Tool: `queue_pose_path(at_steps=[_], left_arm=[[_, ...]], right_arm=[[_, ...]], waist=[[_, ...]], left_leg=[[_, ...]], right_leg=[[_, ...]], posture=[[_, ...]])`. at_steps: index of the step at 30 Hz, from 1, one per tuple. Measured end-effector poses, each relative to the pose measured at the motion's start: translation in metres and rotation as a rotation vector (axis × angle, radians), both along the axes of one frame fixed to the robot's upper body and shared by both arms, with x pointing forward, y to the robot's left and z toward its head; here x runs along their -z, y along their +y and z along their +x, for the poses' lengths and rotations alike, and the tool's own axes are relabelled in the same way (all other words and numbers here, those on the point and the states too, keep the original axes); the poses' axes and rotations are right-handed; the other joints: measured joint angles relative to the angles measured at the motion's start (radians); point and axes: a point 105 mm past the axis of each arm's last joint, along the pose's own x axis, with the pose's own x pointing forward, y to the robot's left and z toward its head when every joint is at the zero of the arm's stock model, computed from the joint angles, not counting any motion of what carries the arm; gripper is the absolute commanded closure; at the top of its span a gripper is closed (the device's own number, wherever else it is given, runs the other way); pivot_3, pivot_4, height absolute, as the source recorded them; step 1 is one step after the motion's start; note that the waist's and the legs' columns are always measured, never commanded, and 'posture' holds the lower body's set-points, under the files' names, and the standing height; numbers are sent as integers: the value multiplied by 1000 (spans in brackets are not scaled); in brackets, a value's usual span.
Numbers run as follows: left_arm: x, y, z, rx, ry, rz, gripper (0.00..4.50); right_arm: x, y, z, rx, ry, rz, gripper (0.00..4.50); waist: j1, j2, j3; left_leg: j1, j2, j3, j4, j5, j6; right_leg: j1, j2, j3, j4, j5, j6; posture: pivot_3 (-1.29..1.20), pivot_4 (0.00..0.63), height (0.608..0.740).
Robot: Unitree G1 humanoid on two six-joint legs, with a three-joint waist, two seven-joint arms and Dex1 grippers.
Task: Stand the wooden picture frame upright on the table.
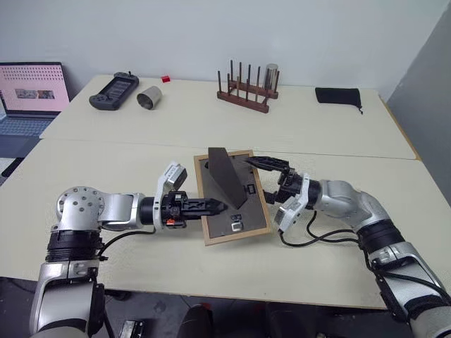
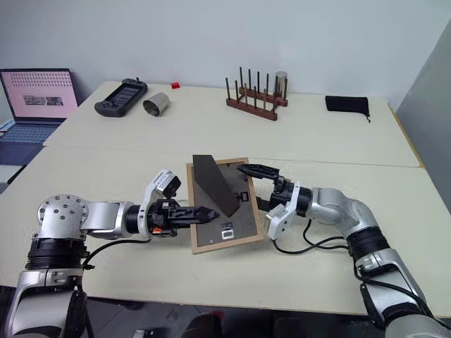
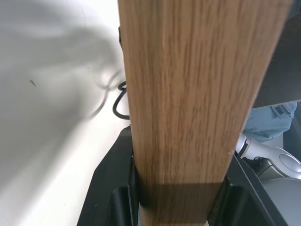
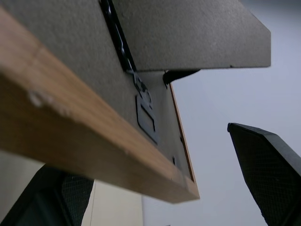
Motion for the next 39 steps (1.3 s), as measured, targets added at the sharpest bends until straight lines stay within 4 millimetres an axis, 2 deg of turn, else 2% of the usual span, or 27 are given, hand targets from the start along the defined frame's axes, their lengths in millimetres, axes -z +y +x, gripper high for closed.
queue_pose_path(at_steps=[1,8,10,12,16,19,20,22,24,27,30,34,37,39], left_arm=[[-1,-1,0,1,-1,-4,3210],[-4,-3,-6,-11,-25,-4,3210],[-3,-3,-7,-18,-27,0,3210],[-2,-4,-8,-22,-29,0,2514],[3,-4,-10,-33,-30,28,1720],[3,5,-7,-69,-44,72,1139],[4,8,-6,-80,-47,86,878],[2,17,-3,-107,-76,119,429],[-3,33,1,-156,-152,194,57],[-3,56,7,-237,-274,343,0],[-5,55,10,-248,-375,383,0],[-21,47,16,-273,-654,506,0],[-26,46,24,-335,-876,636,0],[-22,48,32,-389,-1006,730,0]], right_arm=[[0,1,-1,-8,-2,4,497],[5,4,-2,-35,-2,-12,2123],[7,4,-2,-41,0,-17,2268],[7,3,-3,-45,-3,-20,2268],[2,1,-2,-44,-21,-25,2269],[-1,-4,-1,-36,-19,-18,2282],[-2,-6,0,-35,-14,-8,2329],[2,-10,3,-17,31,-34,2781],[11,-17,5,10,110,-61,3024],[17,-26,15,89,297,-15,3118],[6,-27,33,154,543,92,3119],[-3,-21,48,160,947,243,3125],[8,-22,55,168,1244,315,3126],[18,-17,56,170,1433,325,3126]], waist=[[0,0,0],[0,0,0],[0,0,0],[0,0,0],[0,0,0],[0,0,0],[0,0,0],[-1,0,0],[-2,0,0],[-4,2,1],[-1,1,1],[3,1,1],[12,1,1],[16,1,1]], left_leg=[[0,0,0,0,0,0],[1,0,0,0,0,0],[1,0,0,0,0,0],[2,0,0,0,0,0],[2,0,0,0,0,0],[3,0,0,0,0,0],[3,0,0,0,0,0],[3,0,0,0,0,0],[3,0,0,-1,0,0],[4,0,2,-2,0,0],[4,1,0,-1,-2,4],[4,1,0,-1,-2,4],[4,1,1,-2,-2,4],[4,1,2,-2,-2,4]], right_leg=[[0,0,0,0,0,0],[1,0,0,0,0,0],[1,0,0,0,0,0],[1,0,0,0,0,0],[2,0,0,0,0,0],[2,0,1,0,0,0],[2,0,0,0,0,0],[2,0,0,0,0,0],[2,1,0,-1,0,0],[4,0,1,-1,0,0],[5,0,0,-1,0,0],[5,0,0,-2,0,0],[5,0,0,-3,0,0],[4,1,1,-4,0,0]], posture=[[0,150,740],[0,150,740],[0,150,740],[0,150,740],[0,150,740],[0,150,740],[0,150,740],[0,150,740],[0,150,740],[0,150,740],[0,150,740],[0,150,740],[0,150,740],[0,150,740]])
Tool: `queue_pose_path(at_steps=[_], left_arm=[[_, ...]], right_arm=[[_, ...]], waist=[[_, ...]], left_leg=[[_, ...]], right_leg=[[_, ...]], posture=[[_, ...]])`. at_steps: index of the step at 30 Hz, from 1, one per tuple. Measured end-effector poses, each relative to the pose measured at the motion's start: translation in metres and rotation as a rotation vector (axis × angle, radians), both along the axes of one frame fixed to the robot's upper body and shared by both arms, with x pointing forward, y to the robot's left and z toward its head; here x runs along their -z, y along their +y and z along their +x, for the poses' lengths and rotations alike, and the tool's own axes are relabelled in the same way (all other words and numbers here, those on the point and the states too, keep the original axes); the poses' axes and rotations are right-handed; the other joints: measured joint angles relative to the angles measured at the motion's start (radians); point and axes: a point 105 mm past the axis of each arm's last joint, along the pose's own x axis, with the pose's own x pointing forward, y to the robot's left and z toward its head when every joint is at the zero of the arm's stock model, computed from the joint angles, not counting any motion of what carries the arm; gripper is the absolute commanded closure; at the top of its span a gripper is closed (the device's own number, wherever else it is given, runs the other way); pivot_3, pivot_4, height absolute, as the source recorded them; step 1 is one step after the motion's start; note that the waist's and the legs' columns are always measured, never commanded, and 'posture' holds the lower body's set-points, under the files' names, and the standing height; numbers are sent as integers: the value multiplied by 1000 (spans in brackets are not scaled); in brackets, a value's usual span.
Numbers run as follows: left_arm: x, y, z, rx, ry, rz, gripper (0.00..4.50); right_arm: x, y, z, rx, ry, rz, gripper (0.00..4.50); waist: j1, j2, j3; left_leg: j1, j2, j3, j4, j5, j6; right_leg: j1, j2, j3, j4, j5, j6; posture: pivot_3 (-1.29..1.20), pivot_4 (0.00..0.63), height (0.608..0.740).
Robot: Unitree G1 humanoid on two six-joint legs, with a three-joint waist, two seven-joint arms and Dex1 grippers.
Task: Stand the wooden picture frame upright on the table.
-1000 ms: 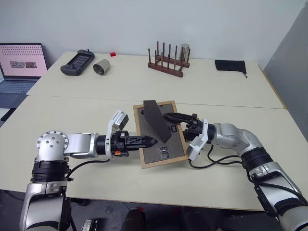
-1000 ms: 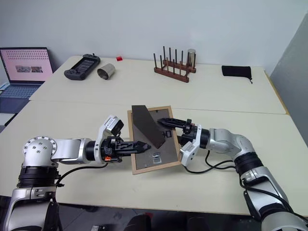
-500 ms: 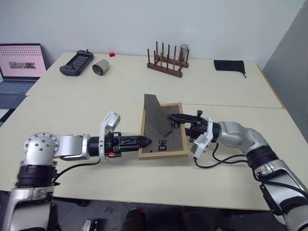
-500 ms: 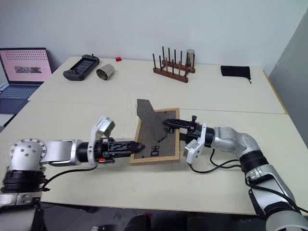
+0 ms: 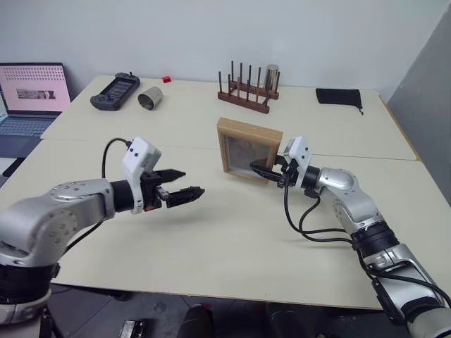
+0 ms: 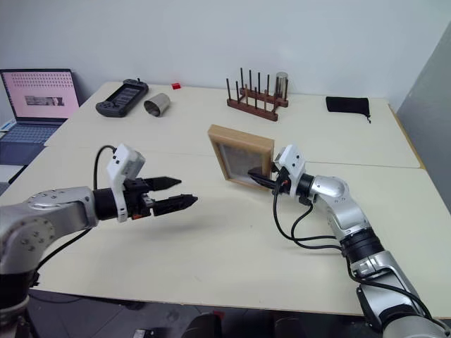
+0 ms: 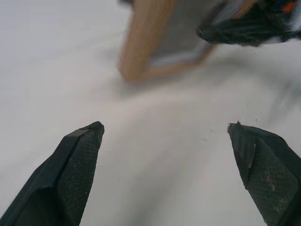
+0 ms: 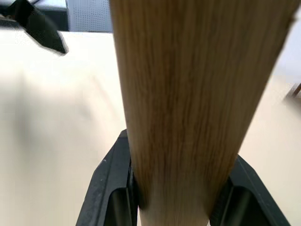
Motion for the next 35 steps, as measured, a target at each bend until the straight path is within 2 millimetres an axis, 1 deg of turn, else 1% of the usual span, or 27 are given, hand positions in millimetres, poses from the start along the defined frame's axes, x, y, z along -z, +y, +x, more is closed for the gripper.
queue_pose_path(at_steps=[2,5,9,13,15,16,19,21,23,25,26,28,29,31,33,35], left_arm=[[10,3,3,-36,-58,59,0],[19,2,5,-61,-98,68,0],[22,2,6,-73,-127,70,0],[24,1,7,-84,-134,72,0],[25,2,8,-90,-139,76,0],[26,4,9,-93,-140,80,0],[33,11,13,-108,-121,82,0],[36,13,14,-114,-110,82,0],[36,13,22,-127,-111,62,0],[36,16,28,-141,-113,58,0],[35,16,31,-144,-114,49,0],[34,16,35,-147,-112,37,0],[33,17,36,-149,-112,34,0],[33,18,39,-151,-110,39,0],[33,20,41,-144,-96,36,0],[33,19,42,-122,-71,21,0]], right_arm=[[7,6,-1,-23,107,-1,3127],[17,11,4,-15,216,16,3127],[18,13,13,8,285,69,3127],[20,12,16,10,310,85,3127],[21,12,15,2,306,83,2411],[23,11,15,5,304,68,2276],[50,1,12,46,363,22,1418],[55,-2,11,56,372,12,1017],[57,-14,6,72,359,-5,574],[57,-32,-2,101,338,-32,161],[58,-43,-6,121,323,-51,47],[58,-64,-16,172,277,-129,47],[57,-71,-19,190,259,-148,47],[44,-82,-27,232,207,-169,47],[24,-85,-35,260,155,-162,47],[-1,-81,-44,274,106,-117,47]], waist=[[1,0,0],[2,0,0],[1,0,0],[1,0,0],[1,0,0],[1,0,0],[1,0,0],[1,0,0],[9,0,0],[14,0,0],[17,0,0],[20,0,0],[21,0,0],[16,0,0],[8,0,0],[2,0,0]], left_leg=[[0,0,1,0,0,0],[-2,0,1,0,0,0],[-2,0,1,0,0,1],[-2,0,1,0,0,1],[-2,0,1,0,0,1],[-2,0,1,0,0,1],[-3,0,1,0,0,1],[-3,0,1,0,0,1],[-4,0,0,-1,0,1],[-4,-1,0,0,0,1],[-5,-1,0,0,0,1],[-5,-1,0,0,-1,1],[-5,-1,0,0,-1,1],[-5,0,0,-1,-1,1],[-5,1,0,-1,-1,1],[-5,1,0,-1,0,1]], right_leg=[[-2,0,1,0,0,0],[-3,0,0,0,0,0],[-3,0,1,0,0,0],[-3,0,0,0,0,0],[-3,1,0,0,0,0],[-3,1,0,0,0,0],[-3,1,0,0,0,0],[-4,1,0,0,0,0],[-4,0,-1,0,0,0],[-4,0,-1,0,0,0],[-4,0,-1,-1,0,0],[-4,0,-1,-1,0,0],[-5,0,-1,-1,0,0],[-5,1,0,0,0,0],[-5,2,0,0,0,0],[-5,3,0,1,0,0]], posture=[[0,150,740],[0,150,740],[0,150,740],[0,150,740],[0,150,740],[0,150,740],[0,150,740],[0,150,740],[0,150,740],[0,150,740],[0,150,740],[0,150,740],[0,150,740],[0,150,740],[0,150,740],[0,150,740]])
